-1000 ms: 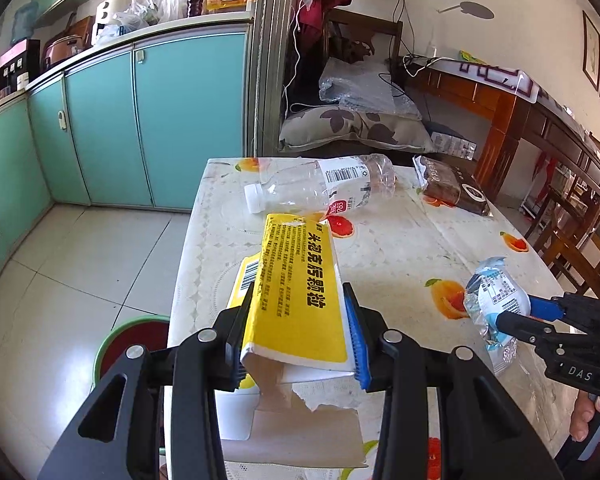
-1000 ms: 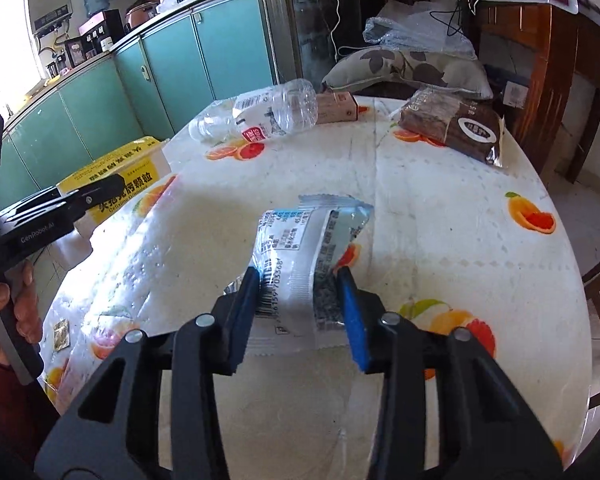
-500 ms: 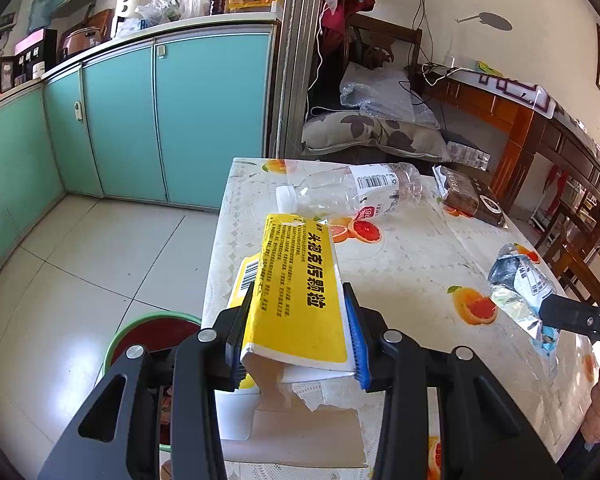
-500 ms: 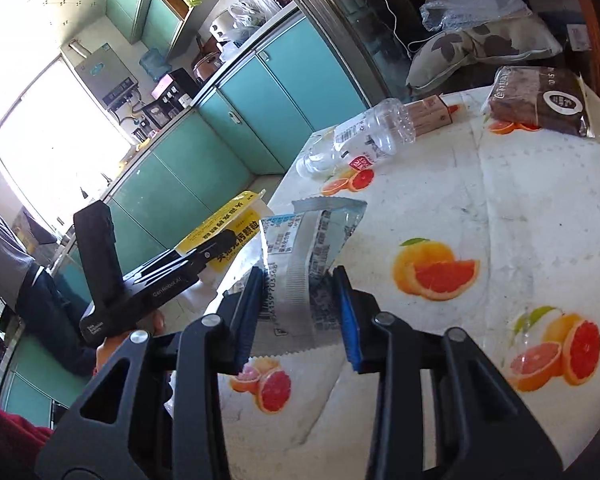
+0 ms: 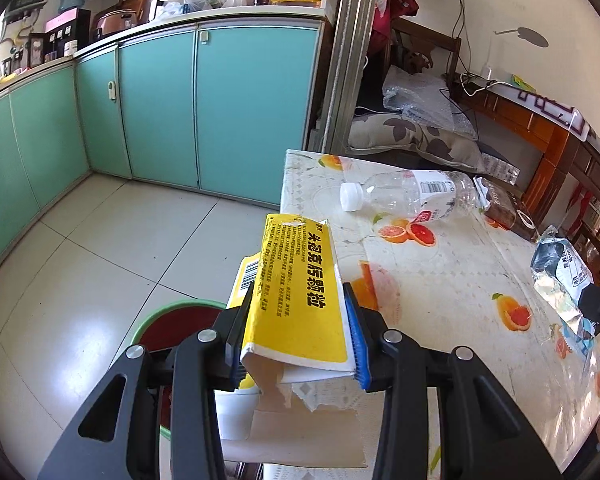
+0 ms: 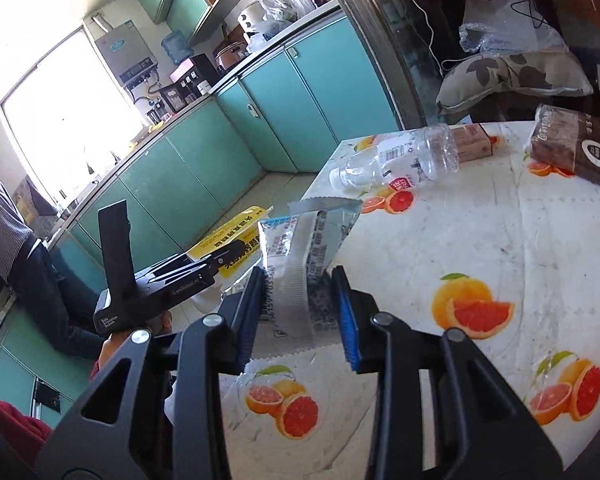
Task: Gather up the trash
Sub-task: 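Carry the yellow box and snack wrapper over to the red bin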
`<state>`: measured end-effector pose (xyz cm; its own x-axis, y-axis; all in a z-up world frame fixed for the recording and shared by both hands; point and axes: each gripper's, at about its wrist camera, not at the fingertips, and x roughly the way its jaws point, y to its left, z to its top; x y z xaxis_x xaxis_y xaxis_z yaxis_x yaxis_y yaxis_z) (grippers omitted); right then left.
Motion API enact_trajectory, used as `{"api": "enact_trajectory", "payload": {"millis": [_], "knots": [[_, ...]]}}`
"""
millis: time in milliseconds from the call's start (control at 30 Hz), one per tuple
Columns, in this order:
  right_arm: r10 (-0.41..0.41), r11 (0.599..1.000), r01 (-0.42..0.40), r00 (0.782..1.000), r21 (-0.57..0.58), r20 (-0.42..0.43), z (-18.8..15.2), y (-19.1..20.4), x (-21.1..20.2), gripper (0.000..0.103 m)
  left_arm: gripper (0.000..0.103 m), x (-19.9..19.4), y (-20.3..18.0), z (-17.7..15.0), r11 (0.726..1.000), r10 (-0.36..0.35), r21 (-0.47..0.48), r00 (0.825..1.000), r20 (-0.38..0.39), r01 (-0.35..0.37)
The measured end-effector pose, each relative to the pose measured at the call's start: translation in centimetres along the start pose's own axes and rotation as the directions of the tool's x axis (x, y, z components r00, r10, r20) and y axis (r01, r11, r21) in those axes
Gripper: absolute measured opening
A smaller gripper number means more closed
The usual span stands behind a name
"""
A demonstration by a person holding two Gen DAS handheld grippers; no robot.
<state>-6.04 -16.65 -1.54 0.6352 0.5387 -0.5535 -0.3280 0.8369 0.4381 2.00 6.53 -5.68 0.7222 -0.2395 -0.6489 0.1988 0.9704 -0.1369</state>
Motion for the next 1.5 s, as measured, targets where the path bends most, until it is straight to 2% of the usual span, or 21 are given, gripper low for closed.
{"api": "enact_trajectory", "payload": {"millis": [533,900,1100,1500], "knots": [[-0.015,0.983,0.006,0.999,-0.183,-0.050,1.8,6.6,6.5,0.034,0.037,0.7,6.6,-1.7,0.989,0.087,-0.115,0.995,-0.047,-0.092],[-0.018,0.974,-0.002,0.996,-0.225,-0.090,2.2,8.7,10.5,0.034,0.037,0.9,10.2,-1.8,0.973,0.138,-0.179,0.989,-0.059,-0.147],[-0.026,0.968,-0.002,0.994,-0.249,-0.107,2.6,9.6,12.8,0.034,0.037,1.9,11.1,-2.3,0.968,0.145,-0.195,0.985,-0.090,-0.160],[-0.046,0.962,-0.012,0.977,-0.273,-0.207,2.0,10.5,17.9,0.034,0.037,3.5,12.4,-3.0,0.952,0.124,-0.265,0.985,-0.123,-0.153]]}}
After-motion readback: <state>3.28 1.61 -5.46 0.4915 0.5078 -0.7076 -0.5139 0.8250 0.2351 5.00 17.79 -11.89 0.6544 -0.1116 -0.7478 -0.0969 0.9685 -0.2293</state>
